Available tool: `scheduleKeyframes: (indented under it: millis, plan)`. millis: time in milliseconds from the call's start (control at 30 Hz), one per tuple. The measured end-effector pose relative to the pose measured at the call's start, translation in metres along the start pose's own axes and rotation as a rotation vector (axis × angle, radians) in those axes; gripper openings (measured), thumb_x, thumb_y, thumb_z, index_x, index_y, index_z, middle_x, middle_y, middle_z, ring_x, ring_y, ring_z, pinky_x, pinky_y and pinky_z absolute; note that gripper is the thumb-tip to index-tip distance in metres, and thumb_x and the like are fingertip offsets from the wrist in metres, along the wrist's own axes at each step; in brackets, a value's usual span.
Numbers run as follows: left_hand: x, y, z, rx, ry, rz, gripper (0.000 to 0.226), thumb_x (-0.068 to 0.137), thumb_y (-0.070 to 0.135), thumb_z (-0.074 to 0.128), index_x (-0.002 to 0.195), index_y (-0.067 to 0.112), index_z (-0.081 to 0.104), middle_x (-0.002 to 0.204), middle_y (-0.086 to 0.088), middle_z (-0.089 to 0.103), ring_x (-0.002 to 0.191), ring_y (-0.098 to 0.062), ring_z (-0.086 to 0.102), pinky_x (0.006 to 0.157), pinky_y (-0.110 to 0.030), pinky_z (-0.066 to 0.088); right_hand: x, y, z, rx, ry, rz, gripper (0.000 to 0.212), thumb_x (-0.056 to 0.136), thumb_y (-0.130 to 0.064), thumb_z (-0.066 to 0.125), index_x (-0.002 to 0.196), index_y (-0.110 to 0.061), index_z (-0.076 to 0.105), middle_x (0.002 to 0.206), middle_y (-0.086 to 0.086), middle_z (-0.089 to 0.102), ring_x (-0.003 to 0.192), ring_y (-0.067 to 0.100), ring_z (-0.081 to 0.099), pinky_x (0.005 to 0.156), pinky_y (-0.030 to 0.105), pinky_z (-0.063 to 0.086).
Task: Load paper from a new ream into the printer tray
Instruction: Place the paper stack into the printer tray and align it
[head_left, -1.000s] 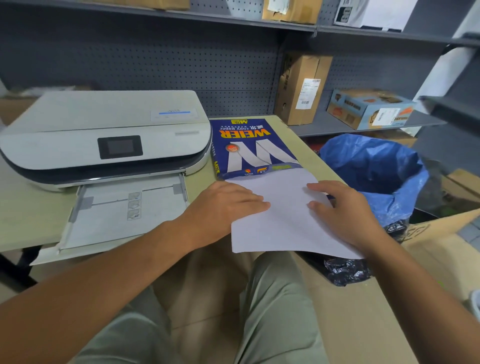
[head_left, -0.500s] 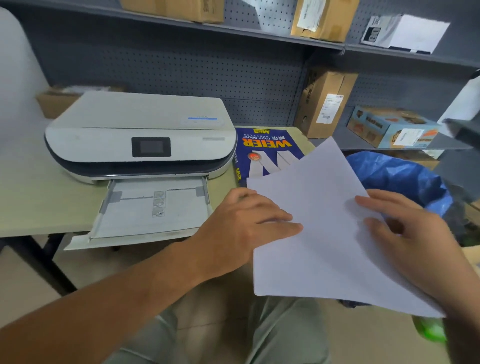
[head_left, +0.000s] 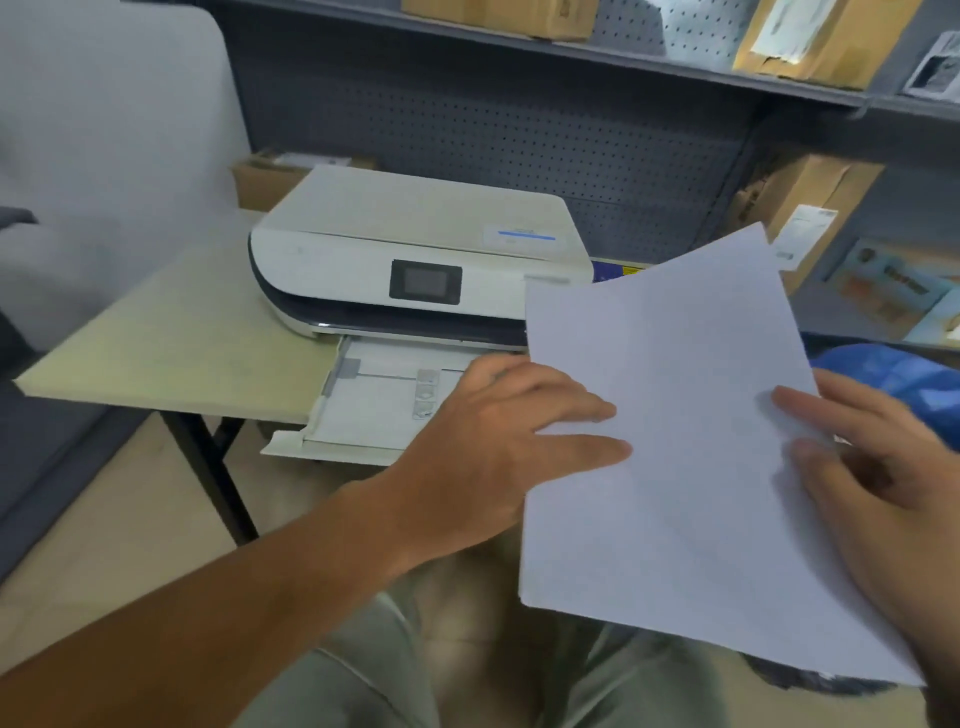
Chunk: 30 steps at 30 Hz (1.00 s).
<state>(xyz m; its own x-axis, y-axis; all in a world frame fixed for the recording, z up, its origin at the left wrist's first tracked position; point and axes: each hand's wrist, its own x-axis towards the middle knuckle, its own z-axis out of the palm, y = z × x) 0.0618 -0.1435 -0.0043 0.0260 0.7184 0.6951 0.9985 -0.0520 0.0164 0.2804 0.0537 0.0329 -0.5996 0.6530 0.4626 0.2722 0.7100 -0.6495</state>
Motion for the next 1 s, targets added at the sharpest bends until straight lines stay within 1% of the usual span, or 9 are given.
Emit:
scheduleKeyframes:
  millis: [67, 133, 233, 433, 600, 700, 800, 933, 1000]
  plan:
    - [-0.016, -0.01, -0.008, 0.005, -0.043, -0.065, 0.031, 0.093, 0.036, 0.071, 0.123, 0.026, 0.073, 0.132, -0.002, 0.067, 0.121, -0.026, 0.06, 0.104, -0.046, 0.038, 0.004, -0.01, 0.024, 0.046, -0.019, -0.013, 0.042, 0.09, -0.015, 0.061, 0.115, -0.048, 0.065, 0.138, -0.03, 0.052, 0.094, 0.0, 0.061, 0.084, 0.007, 0.043]
    - [-0.035, -0.021, -0.016, 0.002, -0.08, -0.124, 0.031, 0.099, 0.039, 0.06, 0.123, 0.025, 0.073, 0.133, -0.003, 0.067, 0.122, -0.026, 0.059, 0.105, -0.044, 0.039, 0.009, -0.014, 0.049, 0.14, -0.035, -0.015, 0.041, 0.09, -0.005, 0.063, 0.115, -0.036, 0.068, 0.136, -0.019, 0.056, 0.09, -0.012, 0.058, 0.08, 0.0, 0.037]
    - [-0.068, -0.038, -0.024, 0.003, -0.149, -0.196, 0.032, 0.096, 0.034, 0.067, 0.128, 0.027, 0.07, 0.138, -0.001, 0.063, 0.127, -0.026, 0.056, 0.106, -0.047, 0.039, 0.013, -0.018, 0.084, 0.19, -0.099, -0.032, 0.041, 0.09, -0.001, 0.062, 0.114, -0.033, 0.07, 0.13, -0.022, 0.057, 0.094, -0.006, 0.06, 0.08, -0.002, 0.034]
    - [-0.126, -0.058, -0.039, -0.041, -0.293, -0.395, 0.042, 0.096, 0.058, 0.053, 0.136, 0.046, 0.057, 0.149, 0.009, 0.051, 0.141, -0.015, 0.041, 0.116, -0.051, 0.03, 0.001, -0.028, 0.14, 0.291, -0.225, -0.011, 0.039, 0.092, 0.002, 0.058, 0.119, -0.022, 0.072, 0.134, -0.015, 0.057, 0.086, -0.002, 0.059, 0.078, 0.002, 0.038]
    - [-0.158, -0.07, -0.034, -0.026, -0.345, -0.369, 0.05, 0.09, 0.063, 0.061, 0.139, 0.054, 0.05, 0.15, 0.011, 0.05, 0.145, -0.014, 0.04, 0.12, -0.059, 0.021, -0.018, -0.033, 0.163, 0.288, -0.306, 0.069, 0.042, 0.091, 0.002, 0.056, 0.124, -0.02, 0.069, 0.135, -0.019, 0.054, 0.102, -0.001, 0.06, 0.087, 0.002, 0.037]
    - [-0.169, -0.073, -0.037, 0.053, -0.382, -0.329, 0.058, 0.083, 0.064, 0.069, 0.137, 0.05, 0.054, 0.15, 0.012, 0.05, 0.147, -0.013, 0.038, 0.121, -0.064, 0.012, -0.026, -0.031, 0.17, 0.24, -0.376, 0.104, 0.045, 0.092, -0.003, 0.057, 0.131, -0.023, 0.064, 0.143, -0.013, 0.051, 0.086, 0.002, 0.056, 0.087, 0.01, 0.043]
    - [-0.178, -0.078, -0.042, 0.034, -0.357, -0.351, 0.058, 0.083, 0.06, 0.07, 0.137, 0.05, 0.054, 0.149, 0.012, 0.052, 0.144, -0.014, 0.042, 0.121, -0.067, 0.008, -0.031, -0.033, 0.176, 0.197, -0.445, 0.141, 0.049, 0.093, -0.009, 0.058, 0.138, -0.027, 0.057, 0.15, -0.016, 0.043, 0.091, 0.011, 0.043, 0.106, 0.034, 0.045]
    - [-0.182, -0.085, -0.049, 0.003, -0.319, -0.389, 0.041, 0.101, 0.062, 0.035, 0.136, 0.052, 0.054, 0.143, 0.016, 0.057, 0.138, -0.012, 0.05, 0.12, -0.069, 0.008, -0.034, -0.036, 0.181, 0.178, -0.486, 0.143, 0.053, 0.094, -0.015, 0.058, 0.142, -0.035, 0.05, 0.153, -0.017, 0.037, 0.094, 0.014, 0.042, 0.11, 0.041, 0.041]
    - [-0.184, -0.085, -0.049, 0.028, -0.324, -0.384, 0.045, 0.099, 0.065, 0.034, 0.134, 0.049, 0.058, 0.142, 0.015, 0.058, 0.136, -0.012, 0.052, 0.119, -0.07, 0.009, -0.033, -0.038, 0.183, 0.173, -0.487, 0.138, 0.051, 0.095, -0.014, 0.058, 0.141, -0.034, 0.052, 0.155, -0.012, 0.037, 0.095, 0.02, 0.049, 0.11, 0.041, 0.04]
